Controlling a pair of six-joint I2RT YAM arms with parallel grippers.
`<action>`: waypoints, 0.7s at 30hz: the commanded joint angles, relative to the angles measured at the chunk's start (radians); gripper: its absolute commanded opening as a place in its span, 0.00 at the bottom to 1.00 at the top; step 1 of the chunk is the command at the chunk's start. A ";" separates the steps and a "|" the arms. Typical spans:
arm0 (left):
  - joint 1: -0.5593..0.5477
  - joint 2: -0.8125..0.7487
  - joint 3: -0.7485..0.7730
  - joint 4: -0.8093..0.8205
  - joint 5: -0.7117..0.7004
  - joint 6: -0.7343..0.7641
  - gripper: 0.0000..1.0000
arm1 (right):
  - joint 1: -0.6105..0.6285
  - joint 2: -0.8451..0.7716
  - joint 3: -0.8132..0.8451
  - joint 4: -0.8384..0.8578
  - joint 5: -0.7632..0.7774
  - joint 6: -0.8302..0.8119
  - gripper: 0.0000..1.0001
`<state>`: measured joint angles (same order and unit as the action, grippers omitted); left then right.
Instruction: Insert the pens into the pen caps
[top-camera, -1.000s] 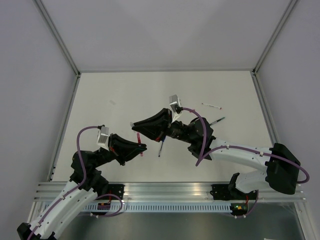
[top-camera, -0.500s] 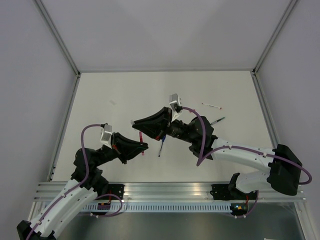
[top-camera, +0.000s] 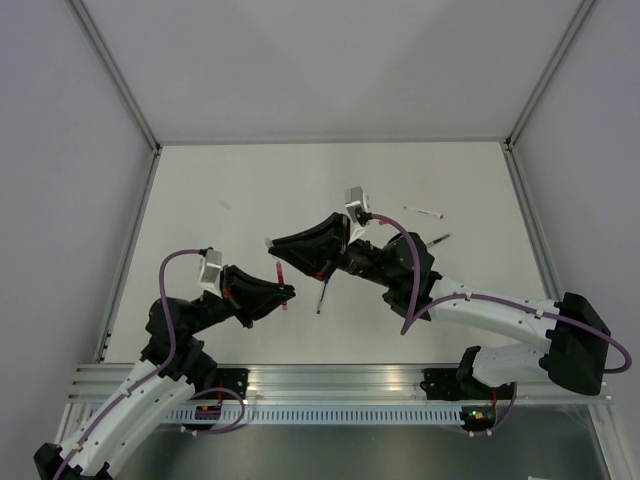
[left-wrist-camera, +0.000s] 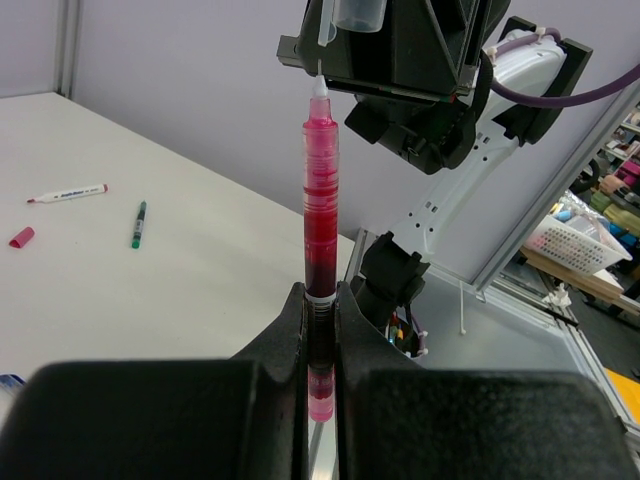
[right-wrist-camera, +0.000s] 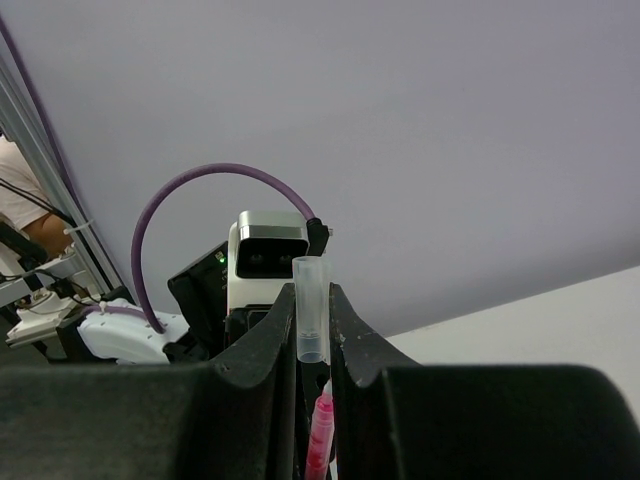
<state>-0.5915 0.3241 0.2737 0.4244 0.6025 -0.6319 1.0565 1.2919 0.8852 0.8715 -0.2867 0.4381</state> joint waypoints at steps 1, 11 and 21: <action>-0.002 -0.016 0.009 0.002 -0.017 0.031 0.02 | 0.005 -0.006 0.009 0.043 0.000 -0.004 0.00; -0.002 -0.030 0.009 -0.003 -0.017 0.032 0.02 | 0.005 0.020 -0.002 0.072 -0.005 0.008 0.00; -0.002 -0.051 0.012 -0.021 -0.033 0.034 0.02 | 0.005 0.050 -0.029 0.151 -0.025 0.057 0.00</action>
<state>-0.5915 0.2939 0.2737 0.4053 0.5995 -0.6250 1.0569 1.3346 0.8722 0.9329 -0.2901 0.4625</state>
